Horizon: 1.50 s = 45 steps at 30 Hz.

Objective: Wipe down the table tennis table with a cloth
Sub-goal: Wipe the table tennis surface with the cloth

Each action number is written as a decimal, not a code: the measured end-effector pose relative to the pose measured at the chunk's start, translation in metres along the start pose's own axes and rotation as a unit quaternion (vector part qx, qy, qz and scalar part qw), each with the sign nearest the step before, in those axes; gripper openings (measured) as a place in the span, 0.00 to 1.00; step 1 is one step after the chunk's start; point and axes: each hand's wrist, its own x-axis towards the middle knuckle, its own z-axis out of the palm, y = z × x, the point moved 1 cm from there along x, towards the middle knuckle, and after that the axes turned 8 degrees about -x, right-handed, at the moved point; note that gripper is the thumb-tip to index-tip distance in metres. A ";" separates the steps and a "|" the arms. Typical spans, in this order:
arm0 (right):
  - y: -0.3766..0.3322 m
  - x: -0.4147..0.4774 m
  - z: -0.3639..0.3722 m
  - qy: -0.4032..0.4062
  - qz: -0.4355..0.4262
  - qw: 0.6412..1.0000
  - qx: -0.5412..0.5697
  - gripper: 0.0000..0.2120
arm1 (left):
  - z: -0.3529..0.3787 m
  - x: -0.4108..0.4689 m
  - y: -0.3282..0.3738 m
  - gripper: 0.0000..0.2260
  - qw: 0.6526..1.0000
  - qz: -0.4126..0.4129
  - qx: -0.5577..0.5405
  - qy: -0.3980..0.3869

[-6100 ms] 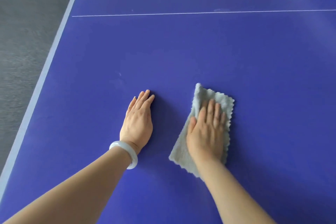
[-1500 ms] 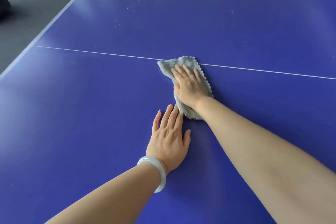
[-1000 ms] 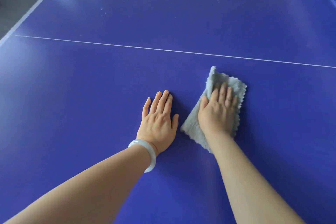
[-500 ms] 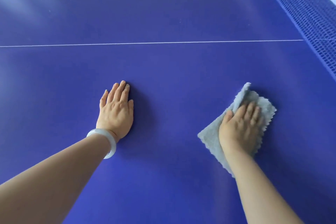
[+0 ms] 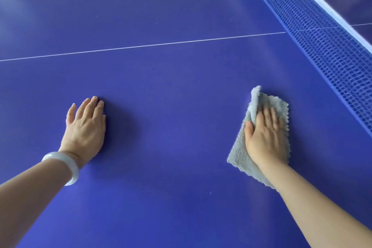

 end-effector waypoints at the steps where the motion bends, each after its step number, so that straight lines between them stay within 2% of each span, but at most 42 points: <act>1: -0.003 0.001 0.002 0.000 0.006 1.000 -0.009 0.29 | -0.001 0.001 0.009 0.16 0.999 0.035 0.018 0.004; 5: -0.005 -0.001 -0.001 -0.016 -0.013 0.999 -0.034 0.29 | 0.011 0.014 0.106 0.21 0.985 0.174 -0.002 0.003; 8: 0.000 -0.003 -0.003 -0.014 -0.068 0.997 -0.019 0.28 | 0.038 0.030 0.182 0.23 0.987 0.149 -0.044 -0.035; 11: -0.002 -0.014 -0.001 0.015 -0.240 0.970 -0.035 0.27 | 0.061 0.041 0.207 0.26 0.994 0.075 -0.048 -0.061; 14: 0.004 -0.007 0.002 0.006 -0.428 0.902 -0.049 0.27 | 0.064 0.042 0.207 0.26 0.994 0.062 -0.069 -0.059; 15: 0.009 0.007 0.002 -0.003 -0.469 0.882 -0.047 0.27 | 0.064 0.042 0.205 0.26 0.994 0.064 -0.070 -0.054; 16: 0.016 0.027 0.002 -0.006 -0.479 0.876 -0.048 0.27 | 0.064 0.042 0.205 0.25 0.994 0.065 -0.070 -0.048; 17: 0.023 0.053 0.002 -0.002 -0.447 0.893 -0.044 0.27 | 0.064 0.043 0.205 0.25 0.994 0.062 -0.072 -0.046; 18: 0.032 0.082 0.002 0.003 -0.368 0.929 -0.031 0.28 | 0.064 0.043 0.205 0.25 0.994 0.060 -0.074 -0.050; 19: 0.041 0.112 0.000 0.007 -0.243 0.970 -0.016 0.29 | 0.064 0.042 0.205 0.25 0.994 0.057 -0.075 -0.056; 20: 0.049 0.138 -0.002 0.004 -0.100 0.995 -0.006 0.29 | 0.064 0.041 0.205 0.25 0.994 0.056 -0.076 -0.060; 21: 0.050 0.158 -0.005 -0.006 0.026 1.000 0.000 0.29 | 0.063 0.041 0.205 0.25 0.994 0.055 -0.078 -0.060; 22: 0.041 0.172 -0.007 -0.017 0.103 0.994 -0.002 0.29 | 0.063 0.041 0.205 0.25 0.994 0.053 -0.080 -0.059; 23: 0.023 0.180 -0.007 -0.019 0.122 0.992 -0.006 0.28 | 0.062 0.042 0.205 0.25 0.993 0.051 -0.084 -0.058; 24: -0.003 0.184 -0.006 -0.011 0.083 0.996 0.000 0.28 | 0.061 0.042 0.205 0.26 0.993 0.050 -0.087 -0.059; 26: -0.065 0.181 -0.005 0.012 -0.134 0.991 0.023 0.25 | 0.059 0.042 0.205 0.26 0.993 0.052 -0.090 -0.060; 28: -0.108 0.167 -0.003 0.000 -0.369 0.929 0.011 0.25 | 0.059 0.042 0.204 0.25 0.993 0.053 -0.089 -0.064; 29: -0.112 0.169 -0.005 -0.011 -0.434 0.901 0.006 0.25 | 0.059 0.042 0.204 0.25 0.992 0.053 -0.089 -0.066; 30: -0.106 0.178 -0.006 -0.010 -0.447 0.894 0.003 0.25 | 0.059 0.042 0.203 0.25 0.992 0.052 -0.089 -0.068; 31: -0.093 0.191 -0.005 -0.002 -0.413 0.911 0.001 0.26 | 0.059 0.042 0.204 0.25 0.992 0.051 -0.089 -0.066; 32: -0.073 0.206 -0.003 0.006 -0.336 0.942 0.009 0.27 | 0.059 0.042 0.204 0.25 0.993 0.050 -0.091 -0.063; 34: -0.022 0.234 -0.003 0.010 -0.115 0.993 0.019 0.28 | 0.060 0.042 0.205 0.25 0.992 0.050 -0.095 -0.061; 36: 0.013 0.240 -0.007 -0.008 0.048 0.999 0.008 0.29 | 0.060 0.042 0.206 0.25 0.993 0.052 -0.094 -0.059; 38: 0.007 0.224 -0.006 0.006 0.081 0.997 0.008 0.28 | 0.060 0.043 0.207 0.26 0.993 0.050 -0.090 -0.053; 39: -0.006 0.211 -0.006 0.018 0.044 0.999 0.010 0.27 | 0.059 0.042 0.207 0.27 0.994 0.050 -0.087 -0.053; 41: -0.040 0.185 -0.002 0.032 -0.144 0.989 0.009 0.26 | 0.058 0.041 0.207 0.27 0.994 0.053 -0.080 -0.057; 43: -0.060 0.169 0.002 0.008 -0.355 0.935 -0.007 0.26 | 0.058 0.041 0.206 0.27 0.993 0.053 -0.081 -0.062; 44: -0.059 0.174 0.001 -0.009 -0.415 0.910 -0.010 0.26 | 0.059 0.041 0.206 0.26 0.993 0.050 -0.082 -0.063; 45: -0.051 0.188 0.000 -0.016 -0.431 0.902 -0.006 0.27 | 0.059 0.042 0.206 0.26 0.994 0.048 -0.080 -0.062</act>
